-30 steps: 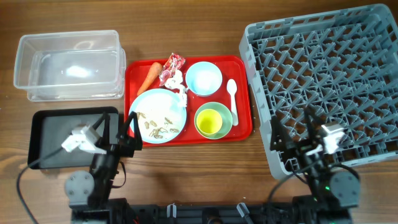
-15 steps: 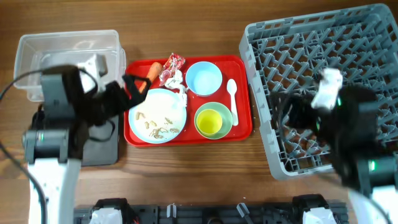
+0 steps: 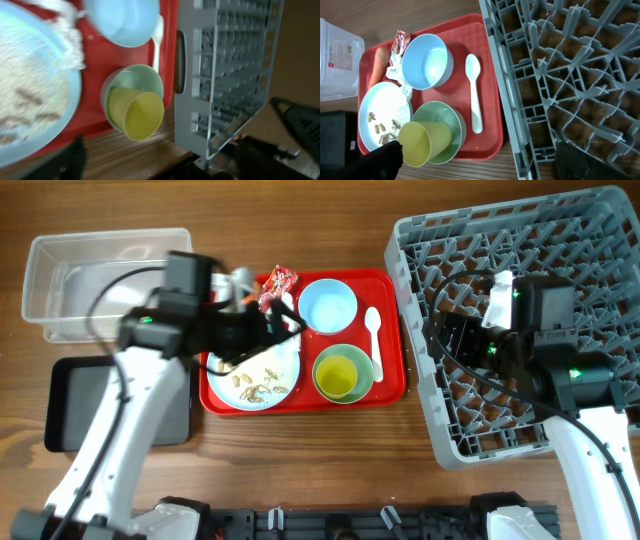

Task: Sort waste into correct bins and load items into the dishwasher rack
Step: 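Grasp the yellow cup with the left gripper and hand it to the right gripper, then carry the yellow cup with the right gripper and place it in the rack, then grasp the green bowl with the right gripper and lift it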

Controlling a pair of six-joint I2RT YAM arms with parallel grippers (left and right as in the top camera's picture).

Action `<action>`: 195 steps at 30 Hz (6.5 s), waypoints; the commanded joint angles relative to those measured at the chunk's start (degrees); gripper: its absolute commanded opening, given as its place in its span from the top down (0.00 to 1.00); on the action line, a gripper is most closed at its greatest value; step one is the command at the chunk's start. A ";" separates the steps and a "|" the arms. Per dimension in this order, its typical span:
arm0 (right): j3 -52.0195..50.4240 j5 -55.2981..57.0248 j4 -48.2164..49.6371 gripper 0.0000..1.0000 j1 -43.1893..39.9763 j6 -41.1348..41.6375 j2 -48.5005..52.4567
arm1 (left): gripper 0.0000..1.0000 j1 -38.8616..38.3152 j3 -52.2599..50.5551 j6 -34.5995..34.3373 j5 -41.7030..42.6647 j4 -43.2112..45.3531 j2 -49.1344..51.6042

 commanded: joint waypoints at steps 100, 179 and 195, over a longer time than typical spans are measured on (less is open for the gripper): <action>1.38 6.88 -12.92 0.21 -10.88 1.53 16.76 | 0.00 -0.22 5.84 6.08 14.67 1.46 3.39; 3.39 84.06 34.51 0.96 7.28 -23.63 21.20 | 0.00 3.28 12.11 -3.21 -49.35 -16.72 -17.75; 3.39 88.00 54.16 0.95 2.16 -49.57 40.15 | 0.00 3.28 12.11 -3.21 -49.35 -16.72 -17.75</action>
